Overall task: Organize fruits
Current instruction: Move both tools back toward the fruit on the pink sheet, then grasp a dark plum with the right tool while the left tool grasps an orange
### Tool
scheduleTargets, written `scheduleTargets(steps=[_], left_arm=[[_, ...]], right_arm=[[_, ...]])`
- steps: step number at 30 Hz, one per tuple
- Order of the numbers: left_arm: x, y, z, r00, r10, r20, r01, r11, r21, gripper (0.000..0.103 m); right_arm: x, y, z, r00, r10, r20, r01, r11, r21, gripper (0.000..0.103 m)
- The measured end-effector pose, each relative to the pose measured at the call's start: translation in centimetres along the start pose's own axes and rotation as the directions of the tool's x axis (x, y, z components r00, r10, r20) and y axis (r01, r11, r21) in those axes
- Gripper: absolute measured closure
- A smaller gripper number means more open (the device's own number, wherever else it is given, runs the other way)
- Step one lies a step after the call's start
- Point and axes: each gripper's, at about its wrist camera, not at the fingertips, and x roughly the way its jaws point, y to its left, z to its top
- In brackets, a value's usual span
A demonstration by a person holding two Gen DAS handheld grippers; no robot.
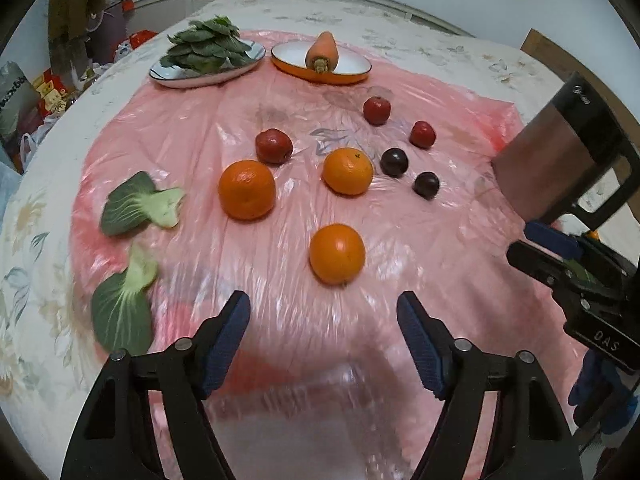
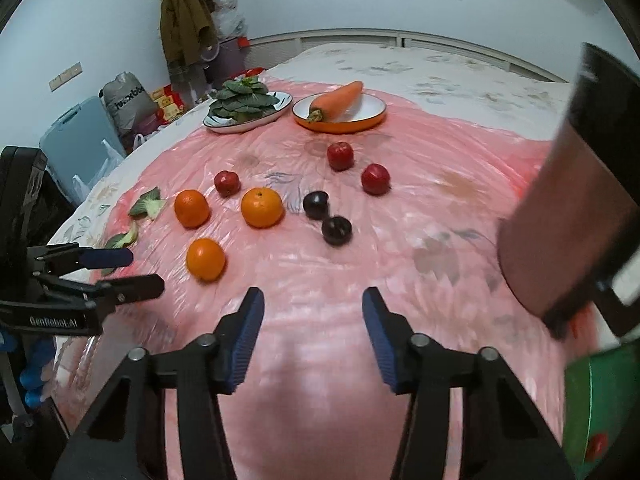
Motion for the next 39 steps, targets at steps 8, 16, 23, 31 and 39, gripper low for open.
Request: scheduleTargets(steps=[8, 16, 23, 31, 39], left_arm=[[3.6, -0.3, 1.7, 0.998, 0.028, -0.061, -0.028, 1.000, 0.002, 0.046], [5.2, -0.4, 2.3, 0.995, 0.025, -0.092, -0.027, 1.000, -0.010, 0.050], [6.1, -0.6, 2.2, 0.992, 0.053, -0.117, -0.054, 0.999, -0.008, 0.054], [6.6, -0.4, 2.4, 0.990, 0.055, -0.128, -0.057, 0.998, -0.015, 0.055], [6.5, 0.7, 2.3, 0.993, -0.018, -0.120, 0.011, 0.998, -0.060, 0.070]], right_arm=[[5.4, -1.3, 3.5, 0.999, 0.028, -0.033, -0.028, 1.000, 0.000, 0.084], [9.2, -1.7, 5.0, 0.996, 0.037, -0.075, -0.038, 0.999, -0.012, 0.096], [11.2, -2.1, 5.0, 0.994, 0.013, -0.111, -0.015, 1.000, -0.012, 0.099], [12.0, -2.6, 5.0, 0.991, -0.005, -0.130, 0.004, 1.000, -0.014, 0.103], [12.1, -4.1, 5.2, 0.990, 0.038, -0.134, -0.030, 0.998, 0.063, 0.103]])
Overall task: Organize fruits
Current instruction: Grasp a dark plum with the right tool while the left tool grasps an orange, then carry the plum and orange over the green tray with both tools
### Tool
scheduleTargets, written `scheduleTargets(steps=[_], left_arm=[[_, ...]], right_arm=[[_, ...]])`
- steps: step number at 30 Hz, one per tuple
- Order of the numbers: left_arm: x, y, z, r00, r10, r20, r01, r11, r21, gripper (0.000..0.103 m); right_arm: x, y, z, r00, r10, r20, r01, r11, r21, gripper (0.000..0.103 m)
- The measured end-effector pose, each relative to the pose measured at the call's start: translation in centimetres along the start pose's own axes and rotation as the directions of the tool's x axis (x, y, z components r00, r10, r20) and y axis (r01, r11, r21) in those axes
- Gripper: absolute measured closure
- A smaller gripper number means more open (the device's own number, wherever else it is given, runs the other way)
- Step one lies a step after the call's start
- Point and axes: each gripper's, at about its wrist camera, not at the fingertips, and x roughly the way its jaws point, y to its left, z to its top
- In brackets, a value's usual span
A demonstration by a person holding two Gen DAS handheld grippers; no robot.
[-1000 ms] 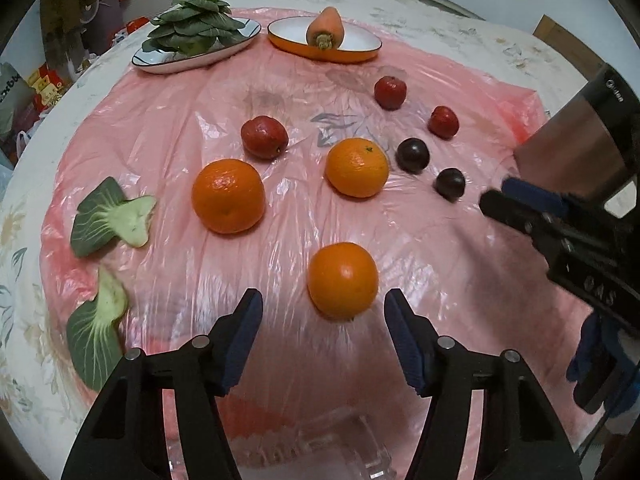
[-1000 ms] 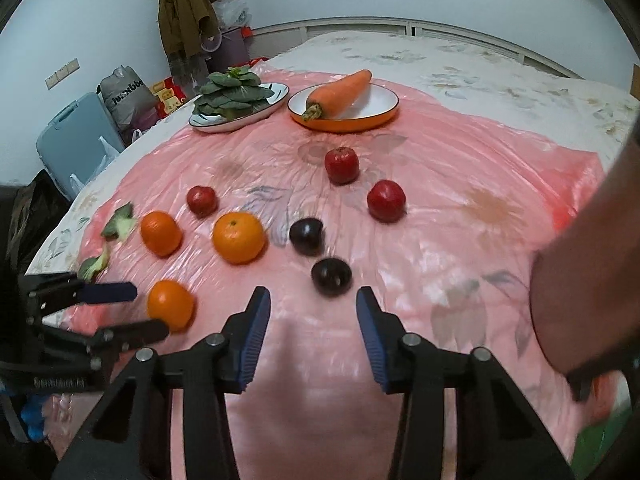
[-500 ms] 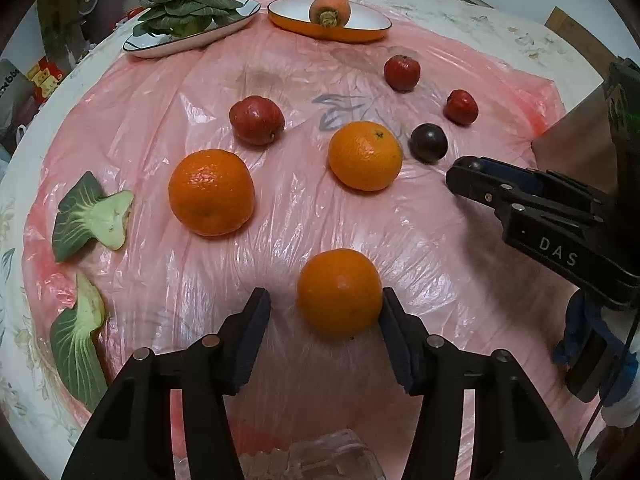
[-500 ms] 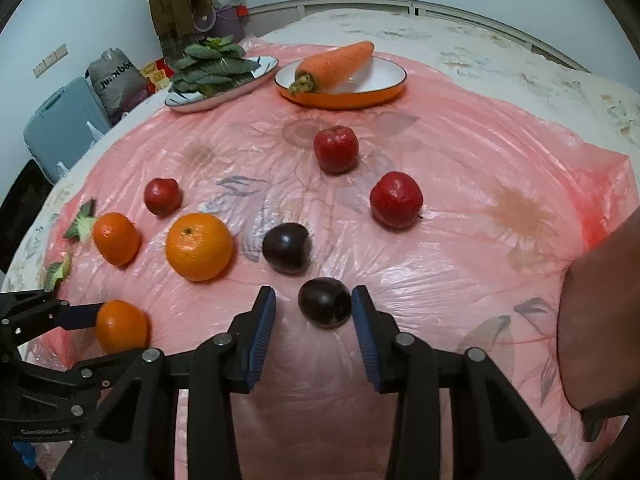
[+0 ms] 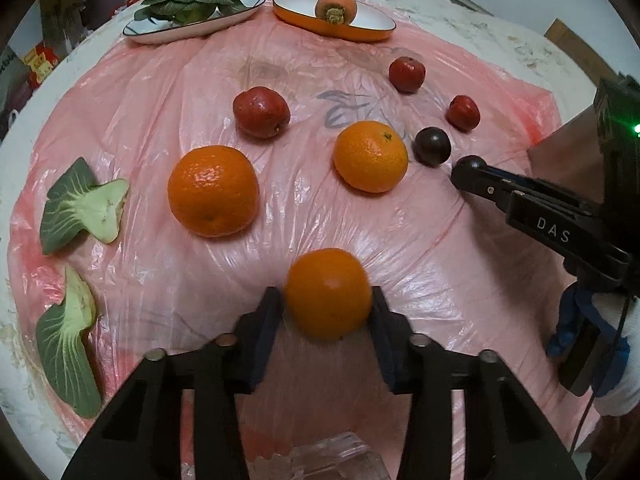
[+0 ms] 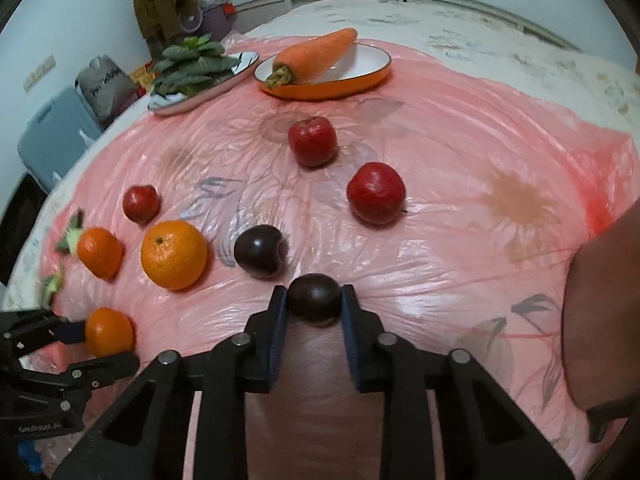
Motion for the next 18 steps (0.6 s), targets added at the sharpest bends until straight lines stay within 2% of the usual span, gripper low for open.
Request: scheduleTargets(steps=[7, 13, 18], left_arm=[[-0.9, 0.9, -0.4, 0.998, -0.047, 0.033, 0.048, 0.998, -0.031, 0.070], [-2.3, 1.3, -0.6, 0.994, -0.083, 0.072, 0.087, 0.995, -0.044, 0.070], [-3.4, 0.8, -0.9, 0.991, -0.096, 0.099, 0.101, 0.994, -0.047, 0.070]], right_arm=[[-1.1, 0.2, 0.0, 1.000, 0.015, 0.026, -0.016, 1.000, 0.013, 0.103], [-3.8, 0.6, -0.4, 0.997, 0.016, 0.073, -0.016, 1.000, 0.005, 0.103], [-6.3, 1.2, -2.0, 0.996, 0.016, 0.090, -0.016, 1.000, -0.003, 0.103]])
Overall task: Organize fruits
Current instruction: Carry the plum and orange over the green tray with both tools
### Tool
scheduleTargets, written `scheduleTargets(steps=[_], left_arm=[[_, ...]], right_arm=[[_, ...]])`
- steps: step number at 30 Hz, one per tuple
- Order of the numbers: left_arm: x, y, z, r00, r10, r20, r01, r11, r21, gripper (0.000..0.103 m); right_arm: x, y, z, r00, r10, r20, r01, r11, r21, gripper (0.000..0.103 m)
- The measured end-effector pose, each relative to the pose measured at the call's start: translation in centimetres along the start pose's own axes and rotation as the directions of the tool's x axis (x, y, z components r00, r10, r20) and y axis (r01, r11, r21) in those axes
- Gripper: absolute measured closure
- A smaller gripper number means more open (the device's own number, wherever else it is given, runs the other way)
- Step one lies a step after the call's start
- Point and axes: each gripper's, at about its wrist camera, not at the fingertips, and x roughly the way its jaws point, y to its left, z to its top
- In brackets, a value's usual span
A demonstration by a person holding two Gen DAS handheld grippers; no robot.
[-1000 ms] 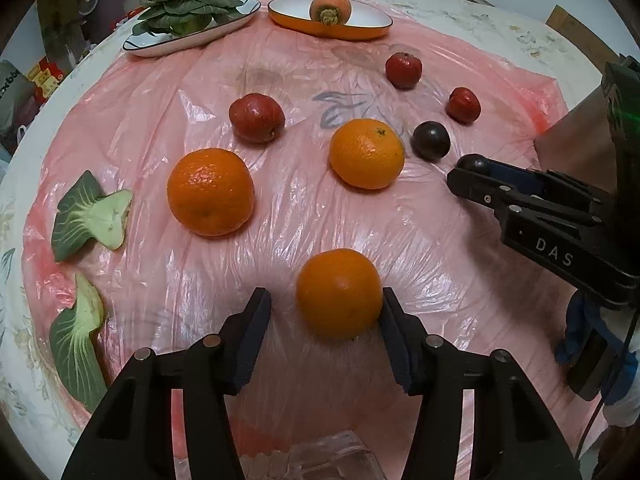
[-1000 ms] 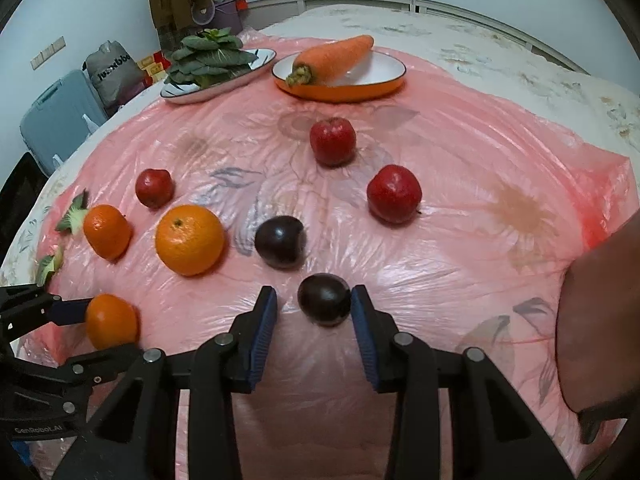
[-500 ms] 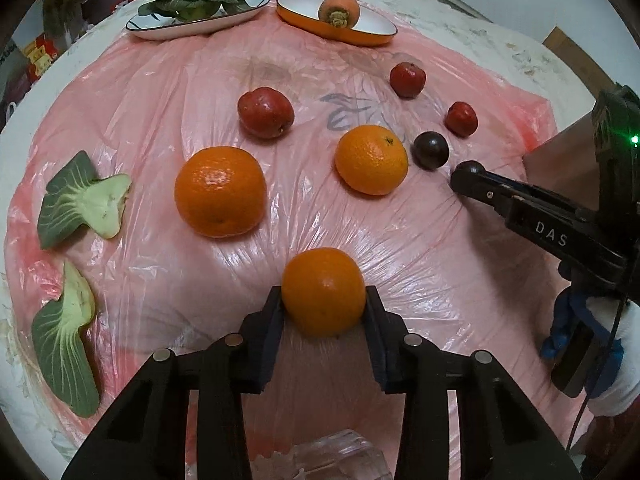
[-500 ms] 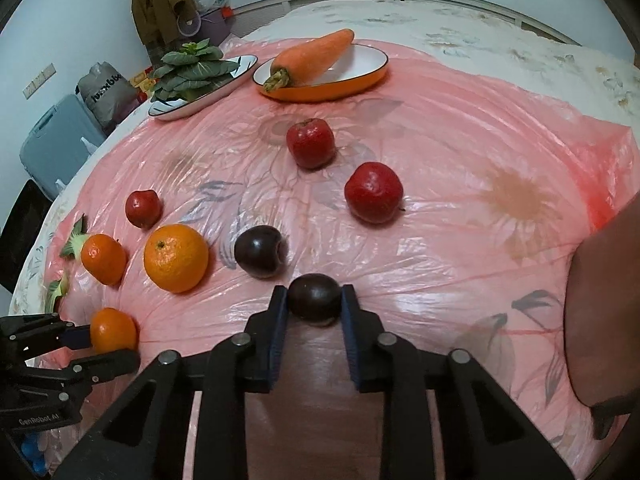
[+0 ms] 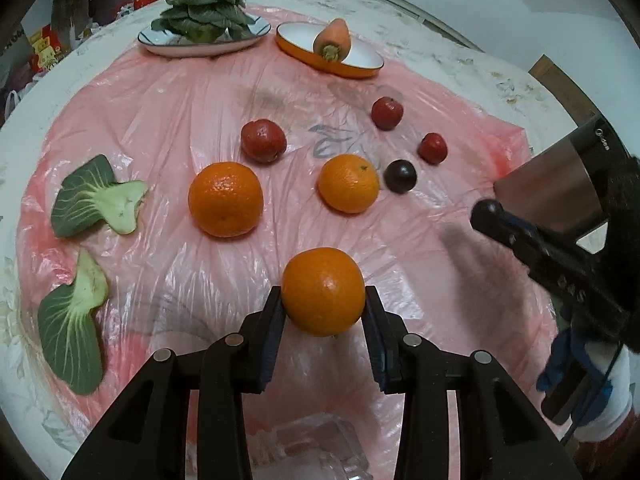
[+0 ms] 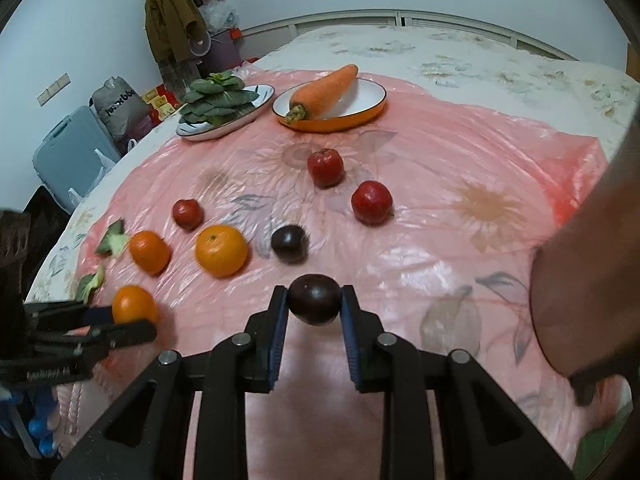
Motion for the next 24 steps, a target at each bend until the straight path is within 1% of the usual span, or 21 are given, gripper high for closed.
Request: scheduleTargets(steps=[5, 10, 14, 18, 24], left_arm=[[-1.4, -0.8, -1.2, 1.000, -0.010, 0.015, 0.009, 1.000, 0.012, 0.070], [-3.2, -1.3, -2.3, 0.999, -0.017, 0.031, 0.017, 1.000, 0.007, 0.070], [-4.7, -2.4, -3.3, 0.999, -0.027, 0.044, 0.026, 0.999, 0.030, 0.070], [-5.8, -4.7, -4.5, 0.998, -0.045, 0.044, 0.042, 0.996, 0.077, 0.070], [-6.1, -9.0, -6.2, 0.996, -0.081, 0.022, 0.077, 0.987, 0.140, 0.070]], right_arm=[[-2.9, 0.4, -2.2, 1.000, 0.012, 0.019, -0.012, 1.000, 0.007, 0.103], [-5.8, 1.0, -5.0, 0.999, 0.014, 0.033, -0.015, 1.000, 0.015, 0.103], [-8.0, 0.7, -7.5, 0.999, 0.011, 0.043, -0.013, 0.999, 0.047, 0.103], [-10.7, -0.2, -10.3, 0.999, -0.010, 0.054, 0.006, 0.997, 0.078, 0.103], [-14.5, -2.1, -13.6, 0.996, -0.056, 0.073, 0.047, 0.992, 0.113, 0.103]])
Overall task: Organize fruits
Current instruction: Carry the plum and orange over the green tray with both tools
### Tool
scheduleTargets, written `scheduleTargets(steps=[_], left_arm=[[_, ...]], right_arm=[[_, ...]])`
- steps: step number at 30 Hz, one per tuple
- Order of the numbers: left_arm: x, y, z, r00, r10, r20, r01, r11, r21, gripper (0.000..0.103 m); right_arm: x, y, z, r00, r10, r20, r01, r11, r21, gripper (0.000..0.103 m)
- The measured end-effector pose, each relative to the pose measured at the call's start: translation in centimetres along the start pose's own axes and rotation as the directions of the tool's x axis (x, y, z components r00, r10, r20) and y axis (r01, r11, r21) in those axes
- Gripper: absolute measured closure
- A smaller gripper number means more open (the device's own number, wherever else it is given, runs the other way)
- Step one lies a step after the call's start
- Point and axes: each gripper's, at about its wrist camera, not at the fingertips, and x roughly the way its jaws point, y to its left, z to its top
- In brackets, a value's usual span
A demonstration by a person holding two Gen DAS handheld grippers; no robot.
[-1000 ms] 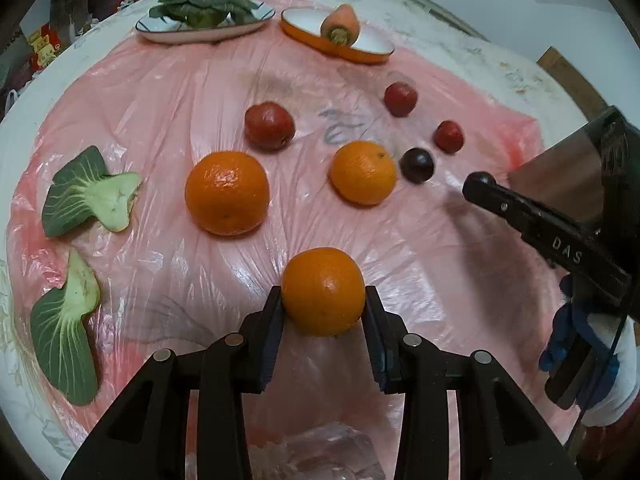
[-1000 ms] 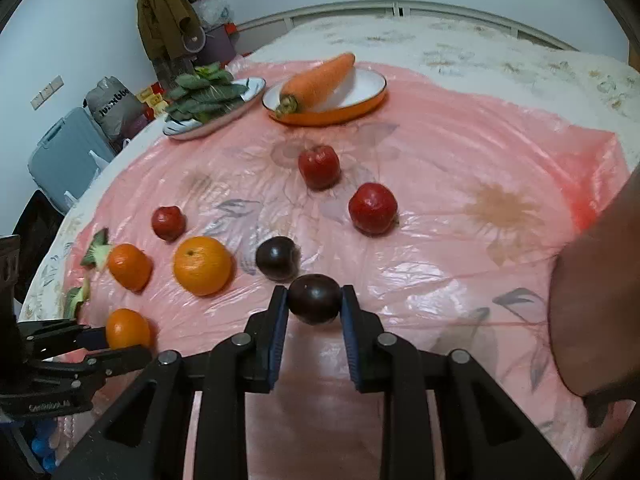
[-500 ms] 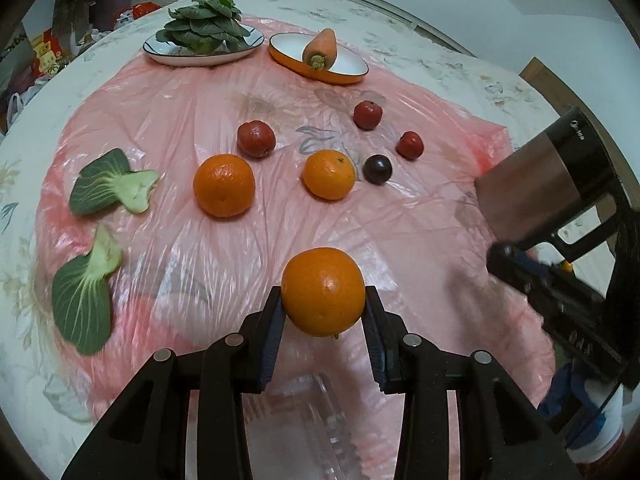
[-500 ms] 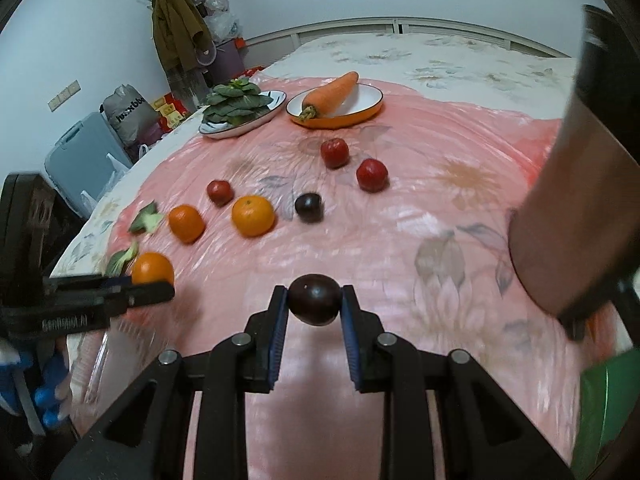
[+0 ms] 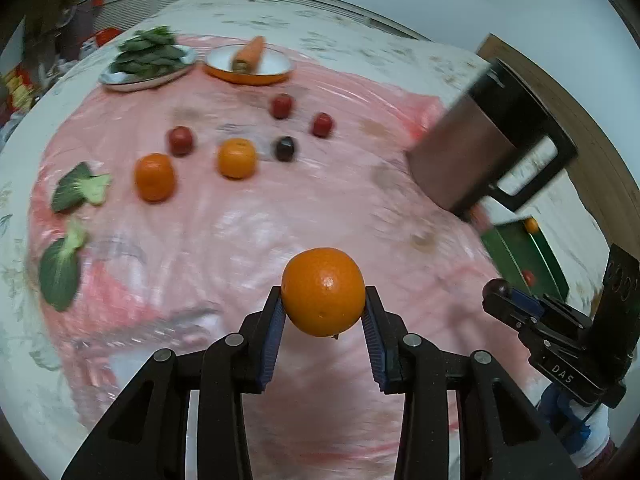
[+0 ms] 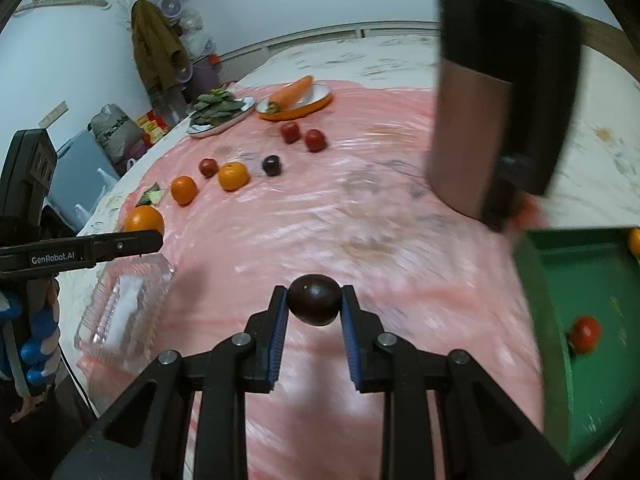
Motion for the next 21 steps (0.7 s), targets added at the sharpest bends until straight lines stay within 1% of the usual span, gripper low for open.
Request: scheduleTargets(steps=[5, 12, 15, 21], left_arm=[[0.9, -4.6, -0.7, 0.999, -0.035, -0.034, 0.037, 0.997, 0.064, 0.070], [2.2, -10.8, -1.1, 0.994, -0.070, -0.080, 0.082, 0.984, 0.161, 0.070], [3.1, -14.2, -1.1, 0.990, -0.093, -0.105, 0.114, 0.971, 0.211, 0.070], [5.3, -21.8, -1.2, 0.978, -0.137, -0.158, 0.182, 0.929, 0.322, 0.070]], right_arm=[[-3.0, -3.5, -2.0, 0.999, -0.044, 0.025, 0.042, 0.997, 0.061, 0.103], [-6.9, -9.7, -4.6, 0.988, -0.139, 0.062, 0.128, 0.980, 0.155, 0.103], [-8.3, -12.7, -5.2, 0.981, -0.179, 0.080, 0.160, 0.966, 0.204, 0.103], [-10.4, -18.8, -5.8, 0.956, -0.279, 0.088, 0.248, 0.933, 0.262, 0.103]])
